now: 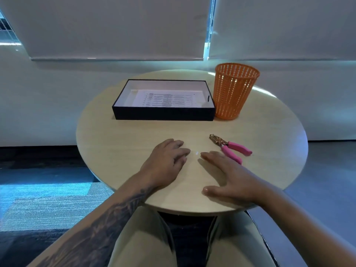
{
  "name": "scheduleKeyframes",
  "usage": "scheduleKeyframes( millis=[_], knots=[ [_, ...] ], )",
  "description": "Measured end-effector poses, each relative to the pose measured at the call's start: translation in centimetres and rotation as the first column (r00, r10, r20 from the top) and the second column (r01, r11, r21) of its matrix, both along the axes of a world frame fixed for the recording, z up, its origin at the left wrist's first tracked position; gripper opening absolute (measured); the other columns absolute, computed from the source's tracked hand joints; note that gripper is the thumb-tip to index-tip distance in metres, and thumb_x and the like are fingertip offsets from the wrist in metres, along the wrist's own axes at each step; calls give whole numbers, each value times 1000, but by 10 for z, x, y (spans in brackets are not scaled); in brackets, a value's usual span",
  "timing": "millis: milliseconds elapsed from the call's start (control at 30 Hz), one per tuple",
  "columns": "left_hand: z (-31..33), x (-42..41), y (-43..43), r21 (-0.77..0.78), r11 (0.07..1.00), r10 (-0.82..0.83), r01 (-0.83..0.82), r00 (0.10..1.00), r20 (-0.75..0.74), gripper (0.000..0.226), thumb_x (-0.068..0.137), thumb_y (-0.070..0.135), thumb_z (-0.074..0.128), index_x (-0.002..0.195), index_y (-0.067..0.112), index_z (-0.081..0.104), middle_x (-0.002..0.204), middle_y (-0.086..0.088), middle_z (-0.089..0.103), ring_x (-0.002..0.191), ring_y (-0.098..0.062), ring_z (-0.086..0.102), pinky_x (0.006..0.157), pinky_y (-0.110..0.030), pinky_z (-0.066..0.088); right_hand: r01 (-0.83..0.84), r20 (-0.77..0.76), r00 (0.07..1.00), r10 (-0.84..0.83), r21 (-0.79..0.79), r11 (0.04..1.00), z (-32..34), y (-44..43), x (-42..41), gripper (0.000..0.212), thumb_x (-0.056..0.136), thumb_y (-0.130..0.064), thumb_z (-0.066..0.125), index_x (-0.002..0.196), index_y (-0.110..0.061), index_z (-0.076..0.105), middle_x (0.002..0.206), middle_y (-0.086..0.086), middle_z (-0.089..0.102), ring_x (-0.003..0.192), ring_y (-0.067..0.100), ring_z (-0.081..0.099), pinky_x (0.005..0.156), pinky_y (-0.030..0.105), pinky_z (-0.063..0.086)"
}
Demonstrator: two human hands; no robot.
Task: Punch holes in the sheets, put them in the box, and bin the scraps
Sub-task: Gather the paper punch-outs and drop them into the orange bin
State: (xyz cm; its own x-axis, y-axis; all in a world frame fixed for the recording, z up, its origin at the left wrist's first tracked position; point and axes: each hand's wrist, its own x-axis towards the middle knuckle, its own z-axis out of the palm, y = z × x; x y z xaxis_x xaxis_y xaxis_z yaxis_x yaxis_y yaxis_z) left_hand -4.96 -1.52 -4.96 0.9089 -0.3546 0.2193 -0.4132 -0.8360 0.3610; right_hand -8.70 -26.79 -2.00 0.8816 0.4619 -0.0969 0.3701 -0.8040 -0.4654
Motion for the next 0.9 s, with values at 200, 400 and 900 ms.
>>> scheduleKeyframes(
  millis=[200,400,900],
  knots=[
    [-1,0,-1,-21,1000,6,-7,1000,-5,42,97,42,41,132,34,61,148,6,49,141,-21,34,116,-43,28,107,80,990,-118,134,985,-1,11,0,85,79,-62,71,153,-42,33,155,-20,36,130,-8,24,109,25,28],
    [1,1,-1,-42,999,8,-8,1000,20,36,98,38,44,126,34,65,141,7,55,135,-19,40,112,-42,33,196,138,963,-231,230,953,-5,33,24,70,84,-48,75,146,-33,47,139,-15,57,128,5,49,108,28,40],
    [1,10,-6,-185,981,76,-57,992,97,27,93,13,53,112,21,69,120,9,64,112,-19,51,97,-39,43,280,200,889,-411,470,837,-18,35,34,31,90,-9,57,113,-22,72,94,-11,73,94,5,68,86,29,55]
  ],
)
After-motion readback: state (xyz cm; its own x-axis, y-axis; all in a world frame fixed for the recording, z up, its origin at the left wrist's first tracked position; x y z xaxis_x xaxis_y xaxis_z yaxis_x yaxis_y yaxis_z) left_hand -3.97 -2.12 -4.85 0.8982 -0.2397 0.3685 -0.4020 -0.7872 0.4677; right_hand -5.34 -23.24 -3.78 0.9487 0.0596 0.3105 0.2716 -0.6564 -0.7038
